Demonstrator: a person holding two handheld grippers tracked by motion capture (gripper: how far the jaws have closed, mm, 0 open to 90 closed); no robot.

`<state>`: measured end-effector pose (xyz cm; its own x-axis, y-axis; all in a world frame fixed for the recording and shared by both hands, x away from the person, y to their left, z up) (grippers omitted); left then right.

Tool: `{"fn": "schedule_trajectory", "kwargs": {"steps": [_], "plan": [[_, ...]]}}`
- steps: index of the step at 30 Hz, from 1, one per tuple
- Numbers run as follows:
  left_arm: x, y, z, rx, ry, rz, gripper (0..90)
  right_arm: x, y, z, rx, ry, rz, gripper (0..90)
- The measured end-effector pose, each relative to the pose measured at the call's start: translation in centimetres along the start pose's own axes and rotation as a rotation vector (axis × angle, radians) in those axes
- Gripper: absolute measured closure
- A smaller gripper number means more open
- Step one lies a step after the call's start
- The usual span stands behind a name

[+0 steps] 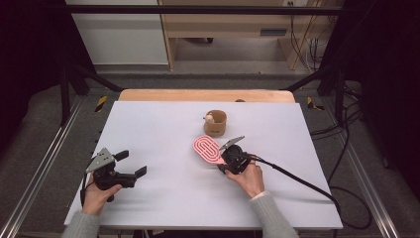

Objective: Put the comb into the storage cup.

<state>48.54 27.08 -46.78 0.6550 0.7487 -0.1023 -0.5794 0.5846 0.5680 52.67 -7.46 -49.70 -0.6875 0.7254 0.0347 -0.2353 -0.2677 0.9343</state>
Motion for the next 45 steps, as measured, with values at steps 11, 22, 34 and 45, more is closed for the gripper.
{"fn": "schedule_trajectory", "kwargs": {"steps": [11, 22, 34, 45], "plan": [[-0.1, 0.0, 0.0, -0.002, 0.002, -0.002, 0.6, 0.3, 1.3, 0.0, -0.039, 0.007, 0.036, 69.5], [-0.3, 0.0, 0.2, -0.004, -0.001, -0.007, 0.6, 0.5, 2.8, 0.0, -0.098, 0.028, 0.059, 69.6], [-0.6, 0.1, 0.6, -0.010, -0.003, -0.009, 0.6, 0.9, 3.9, -0.1, -0.144, 0.053, 0.084, 69.5], [-1.0, 0.1, 1.0, -0.010, -0.008, -0.007, 0.6, 1.2, 4.5, -0.1, -0.197, 0.084, 0.105, 69.5]]}}
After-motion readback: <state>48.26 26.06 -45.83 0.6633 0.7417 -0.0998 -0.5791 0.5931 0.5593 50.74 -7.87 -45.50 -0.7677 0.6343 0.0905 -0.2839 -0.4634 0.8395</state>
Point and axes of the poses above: each handheld gripper's, and its own axes: y roughly backward along the jaws, z roughly out of its top, x roughly to its left, the point moved 5 cm from there along -y, roughly forward along the jaws, and after that the axes turned 14 degrees about x, right-handed, at the moved point
